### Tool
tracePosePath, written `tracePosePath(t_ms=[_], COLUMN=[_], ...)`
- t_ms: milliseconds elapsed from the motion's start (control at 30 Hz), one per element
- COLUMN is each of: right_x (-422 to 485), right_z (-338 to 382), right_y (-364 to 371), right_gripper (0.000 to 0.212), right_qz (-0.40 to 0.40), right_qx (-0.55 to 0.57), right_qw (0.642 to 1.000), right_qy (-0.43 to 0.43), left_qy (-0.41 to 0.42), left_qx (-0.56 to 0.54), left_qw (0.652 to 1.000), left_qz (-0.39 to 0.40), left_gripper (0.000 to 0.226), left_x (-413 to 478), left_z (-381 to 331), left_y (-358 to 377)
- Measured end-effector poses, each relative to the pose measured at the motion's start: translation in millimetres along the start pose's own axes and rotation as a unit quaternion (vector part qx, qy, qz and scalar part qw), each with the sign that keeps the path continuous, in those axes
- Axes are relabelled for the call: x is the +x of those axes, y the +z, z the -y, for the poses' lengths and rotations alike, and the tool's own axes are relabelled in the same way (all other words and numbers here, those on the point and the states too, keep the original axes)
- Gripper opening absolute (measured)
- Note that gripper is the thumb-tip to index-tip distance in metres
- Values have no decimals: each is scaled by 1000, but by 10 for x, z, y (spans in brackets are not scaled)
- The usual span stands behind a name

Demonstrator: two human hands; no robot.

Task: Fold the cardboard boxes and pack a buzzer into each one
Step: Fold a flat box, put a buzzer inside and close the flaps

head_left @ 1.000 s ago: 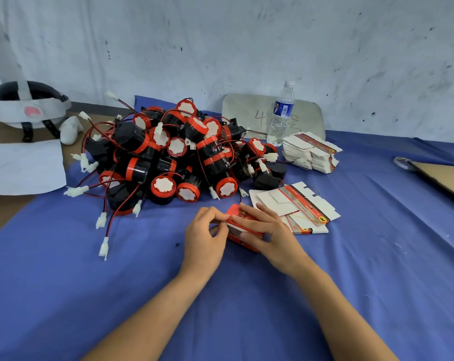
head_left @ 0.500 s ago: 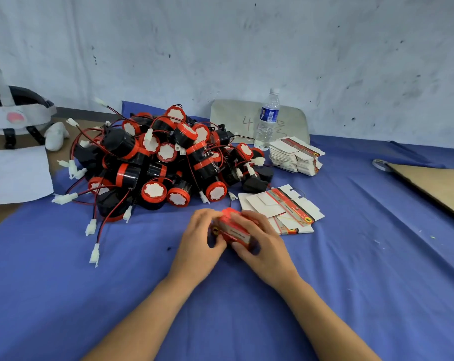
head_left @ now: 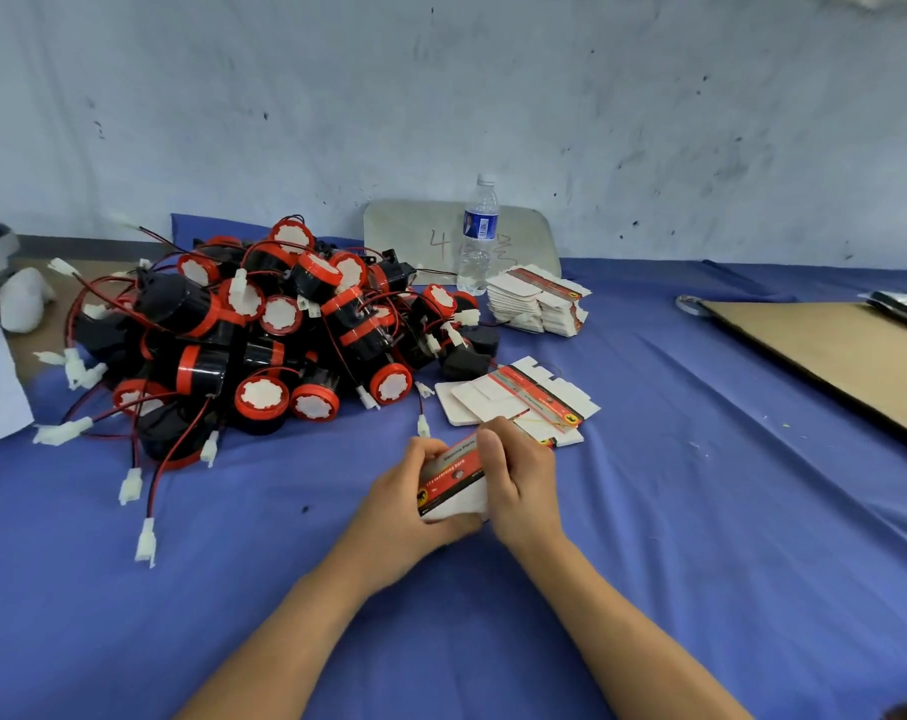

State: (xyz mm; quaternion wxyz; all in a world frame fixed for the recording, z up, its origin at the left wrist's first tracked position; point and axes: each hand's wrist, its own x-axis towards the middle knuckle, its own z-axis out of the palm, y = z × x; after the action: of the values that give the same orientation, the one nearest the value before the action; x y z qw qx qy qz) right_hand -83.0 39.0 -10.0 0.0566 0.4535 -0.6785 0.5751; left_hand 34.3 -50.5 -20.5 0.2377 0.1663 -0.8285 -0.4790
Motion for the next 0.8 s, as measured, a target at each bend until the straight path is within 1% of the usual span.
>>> tracePosePath(t_ms=[67,133,267,433,500,567,633,667,733,800], right_x=[-7,-1,33,31,29,31,-7,-37,-114,-217], right_z=[-12,-30,-48,-37,-34,-22,-9,3,53,114], right_y=[-8,-17,-33,-48,-98,-150,-205,-238,-314,-401], right_gripper=[32,30,32,33,27,18,30,33,29,24], right_qz=[-6,-7,-5,1,20,63,93,88,66,7], right_qx=[1,-1,-6,10,22,16,30,49,97,148], right_qw=[1000,1000,1000,1000,999,998,993,991,984,974], right_qy=[-11,-5,16,22,20,24,58,85,131,171], left_qy=[-2,-2,-8,-10,4,21,36,44,49,39], left_qx=[8,19,24,10,17,21,20,19,1,-40], left_qw=[1000,1000,1000,1000,1000,999,998,998,998,997], left_qz=[15,20,8,0,-12,-27,-45,-48,-50,-47], left_gripper=[66,68,62,63,61,60,58,57,57,58], left_x=[1,5,10,-15,-19,-17,-37,-40,-47,-44], left_z=[-10,-13,-43,-62,-64,-50,-53,-71,-75,-65], left_y=[0,3,26,82,94,98,103,102,109,81])
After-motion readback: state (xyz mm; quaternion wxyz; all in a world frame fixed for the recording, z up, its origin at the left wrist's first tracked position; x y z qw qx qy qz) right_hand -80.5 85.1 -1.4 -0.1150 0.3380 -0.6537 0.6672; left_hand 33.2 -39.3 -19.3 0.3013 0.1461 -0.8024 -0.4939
